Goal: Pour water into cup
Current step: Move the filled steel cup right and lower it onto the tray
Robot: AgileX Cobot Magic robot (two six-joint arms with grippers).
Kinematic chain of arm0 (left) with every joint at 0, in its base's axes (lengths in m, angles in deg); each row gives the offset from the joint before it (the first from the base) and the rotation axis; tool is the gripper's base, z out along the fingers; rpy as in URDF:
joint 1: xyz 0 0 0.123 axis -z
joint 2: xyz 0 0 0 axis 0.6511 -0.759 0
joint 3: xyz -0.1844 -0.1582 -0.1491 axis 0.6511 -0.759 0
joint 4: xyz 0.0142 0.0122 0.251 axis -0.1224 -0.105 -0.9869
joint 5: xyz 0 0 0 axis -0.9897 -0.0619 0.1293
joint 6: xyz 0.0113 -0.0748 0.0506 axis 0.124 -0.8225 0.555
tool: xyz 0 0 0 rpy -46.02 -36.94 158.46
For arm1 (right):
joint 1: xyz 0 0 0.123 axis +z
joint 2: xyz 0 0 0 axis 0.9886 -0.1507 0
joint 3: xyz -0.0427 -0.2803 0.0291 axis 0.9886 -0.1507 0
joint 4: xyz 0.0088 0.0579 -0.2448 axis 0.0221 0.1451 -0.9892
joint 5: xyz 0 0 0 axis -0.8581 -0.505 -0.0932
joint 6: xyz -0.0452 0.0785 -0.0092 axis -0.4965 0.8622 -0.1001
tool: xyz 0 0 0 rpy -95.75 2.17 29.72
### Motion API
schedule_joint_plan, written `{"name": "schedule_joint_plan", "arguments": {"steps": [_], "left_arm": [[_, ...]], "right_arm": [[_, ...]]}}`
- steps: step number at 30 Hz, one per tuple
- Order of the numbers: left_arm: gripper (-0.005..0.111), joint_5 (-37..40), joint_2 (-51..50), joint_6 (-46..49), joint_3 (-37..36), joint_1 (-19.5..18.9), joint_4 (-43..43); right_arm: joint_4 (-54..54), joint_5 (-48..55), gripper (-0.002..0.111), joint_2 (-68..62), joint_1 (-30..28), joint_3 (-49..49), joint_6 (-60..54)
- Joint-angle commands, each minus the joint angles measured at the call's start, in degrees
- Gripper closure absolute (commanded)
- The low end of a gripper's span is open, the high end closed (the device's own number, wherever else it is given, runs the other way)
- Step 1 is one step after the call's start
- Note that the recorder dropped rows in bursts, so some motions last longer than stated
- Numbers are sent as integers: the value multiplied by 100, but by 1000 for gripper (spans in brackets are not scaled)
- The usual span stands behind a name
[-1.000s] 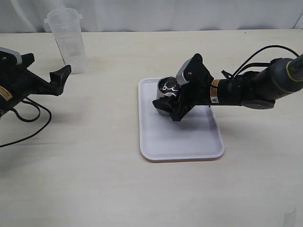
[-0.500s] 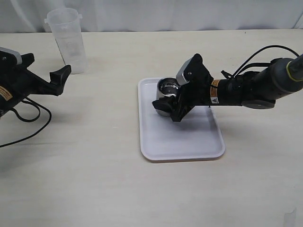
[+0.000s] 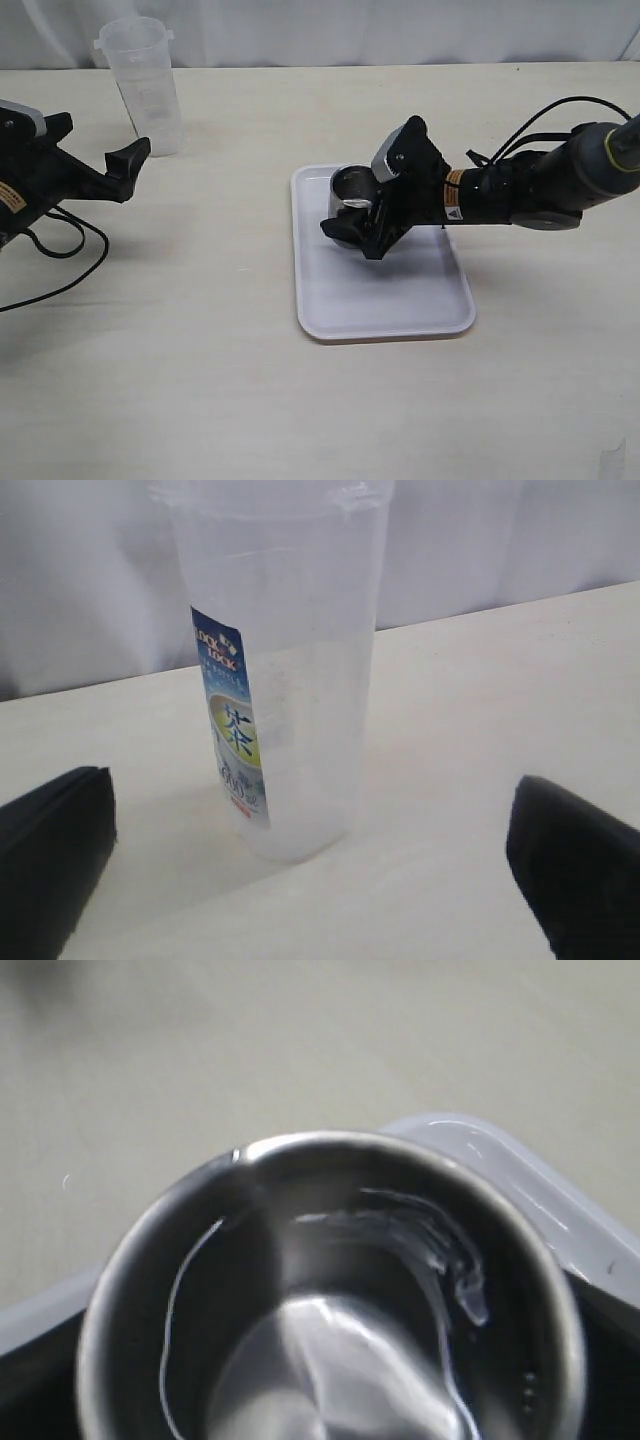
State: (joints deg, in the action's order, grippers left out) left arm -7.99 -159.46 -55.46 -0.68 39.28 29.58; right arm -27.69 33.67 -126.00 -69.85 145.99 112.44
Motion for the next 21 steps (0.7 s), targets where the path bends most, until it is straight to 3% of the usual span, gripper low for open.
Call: {"name": "schedule_joint_plan", "arguments": {"steps": [1, 21], "left_arm": [[3, -44, 47, 16, -24, -6, 67], [3, -44, 47, 16, -24, -6, 67]], "right_arm": [[-17, 178, 25, 179, -33, 3, 48], [25, 191, 25, 292, -33, 3, 226]]}}
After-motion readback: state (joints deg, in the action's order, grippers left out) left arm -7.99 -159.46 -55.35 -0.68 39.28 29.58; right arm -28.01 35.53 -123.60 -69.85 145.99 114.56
